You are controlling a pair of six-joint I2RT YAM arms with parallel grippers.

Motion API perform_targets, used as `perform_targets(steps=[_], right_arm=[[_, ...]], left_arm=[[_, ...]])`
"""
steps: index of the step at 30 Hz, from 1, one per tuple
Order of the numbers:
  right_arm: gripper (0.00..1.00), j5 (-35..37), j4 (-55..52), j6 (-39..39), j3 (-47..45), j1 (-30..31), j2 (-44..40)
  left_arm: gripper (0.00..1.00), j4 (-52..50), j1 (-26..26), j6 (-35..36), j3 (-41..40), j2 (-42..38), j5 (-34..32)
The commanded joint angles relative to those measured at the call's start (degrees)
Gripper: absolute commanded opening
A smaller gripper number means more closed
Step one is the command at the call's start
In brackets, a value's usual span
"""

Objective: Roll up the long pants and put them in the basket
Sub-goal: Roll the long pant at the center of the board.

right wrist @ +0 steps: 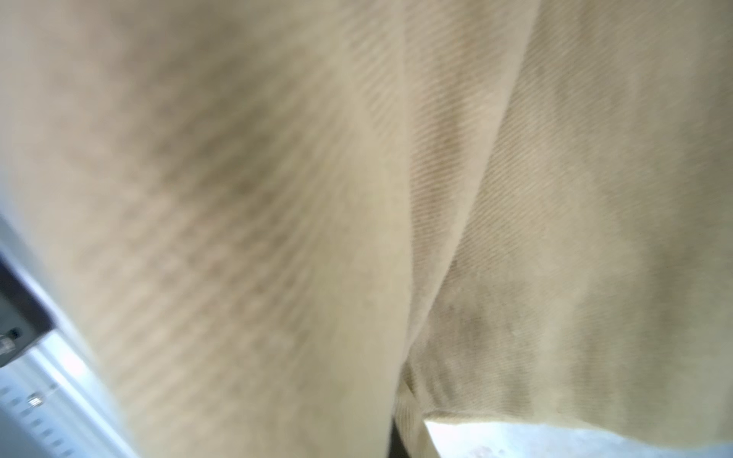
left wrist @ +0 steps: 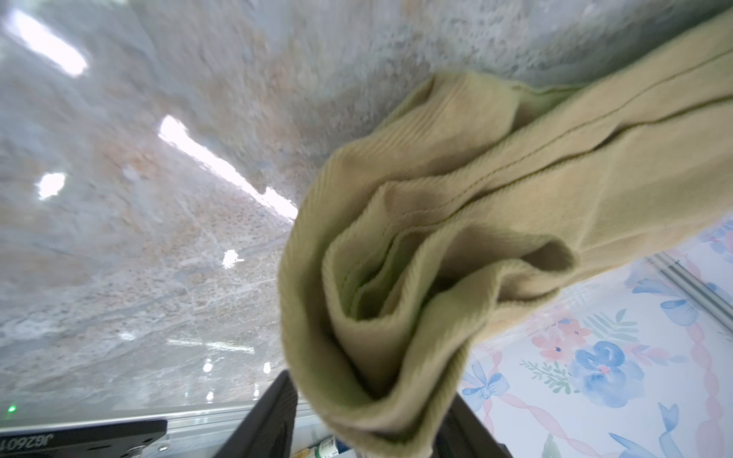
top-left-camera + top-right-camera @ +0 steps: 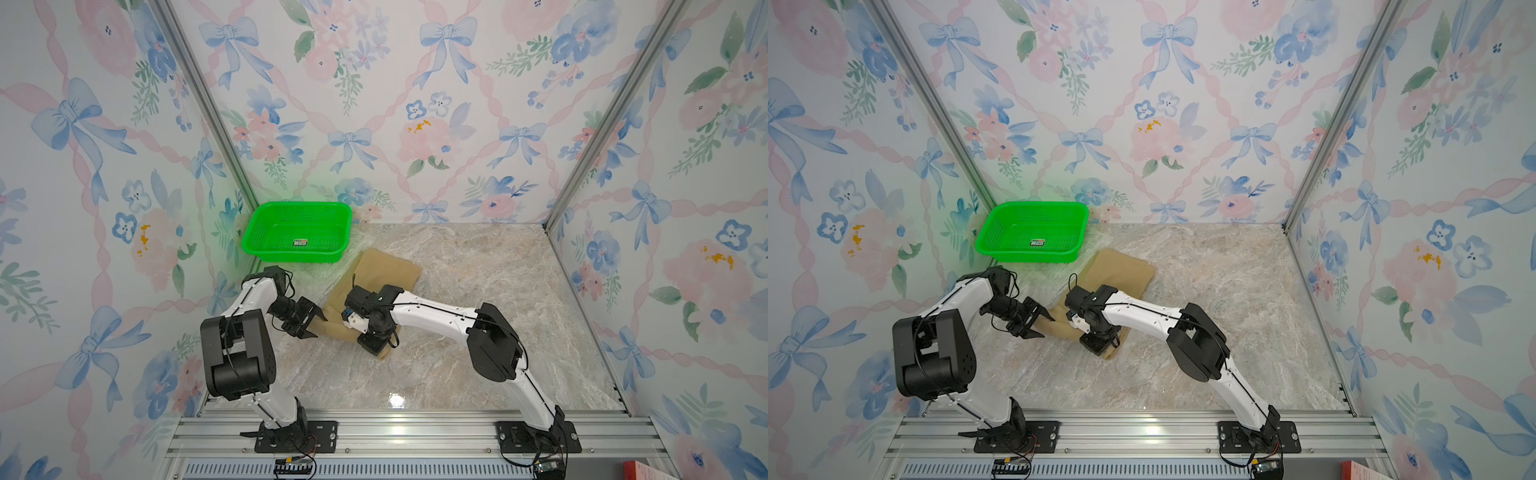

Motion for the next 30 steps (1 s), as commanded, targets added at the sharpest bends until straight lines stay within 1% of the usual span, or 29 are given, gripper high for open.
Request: perform_targets(steps=[1,4,5,8,10,12,13,14,15,19,23,27,30], right_arm=[[0.00,-21.70,-0.54,3.82,-1.18,-5.16,-0.46],[0.05,-29.32,-0.50,4.12,-1.41,-8.79,1.64],[0.07,-33.01,-1.06,4.19,-0.99,-10.01,2.92],[0.07,-40.10,-3.32,4.30,0.97,-13.09,7.15],[0.07,-40.71,-5.83,2.86,2.59,-14.08,9.72],[0.08,-41.22,-5.95,2.92,2.70,-14.60,11.23],[0.09,-41.93,-6.00,3.14,2.82,-14.93,12.22],[0.09,-42.75,-5.91,3.45,2.98,-15.21,13.00],[0.10,-43.17,-5.75,3.78,3.05,-15.56,13.74],[0.10,-42.84,-5.43,3.90,2.76,-15.77,14.84],[0.11,-42.88,-6.30,3.29,2.59,-15.75,15.74],[0.11,-43.00,-6.69,3.34,2.86,-15.69,16.55],[0.11,-43.35,-6.93,3.41,3.11,-15.72,16.88]], left_arm=[[0.60,-2.46,0.25,1.62,2.48,-3.31,-2.36],[0.61,0.22,0.25,0.99,1.62,-7.11,-0.44],[0.61,1.10,0.23,0.44,1.04,-8.14,0.26],[0.64,5.45,0.10,-1.20,-2.86,-12.48,1.83],[0.70,10.28,0.03,-2.74,-7.22,-15.14,3.26],[0.72,16.69,-0.35,-4.55,-11.82,-16.69,5.47],[0.76,20.55,-0.67,-5.70,-14.13,-17.33,6.22],[0.82,24.12,-1.26,-6.77,-15.92,-17.79,6.28],[0.99,27.86,-1.66,-7.99,-17.87,-18.29,6.34],[0.99,37.18,-2.18,-10.20,-21.59,-17.88,6.21],[0.99,41.12,-2.87,-10.66,-20.63,-15.06,6.56],[0.99,48.02,-4.20,-12.26,-21.49,-14.72,6.82],[0.99,49.84,-5.43,-12.34,-21.44,-12.35,7.05]])
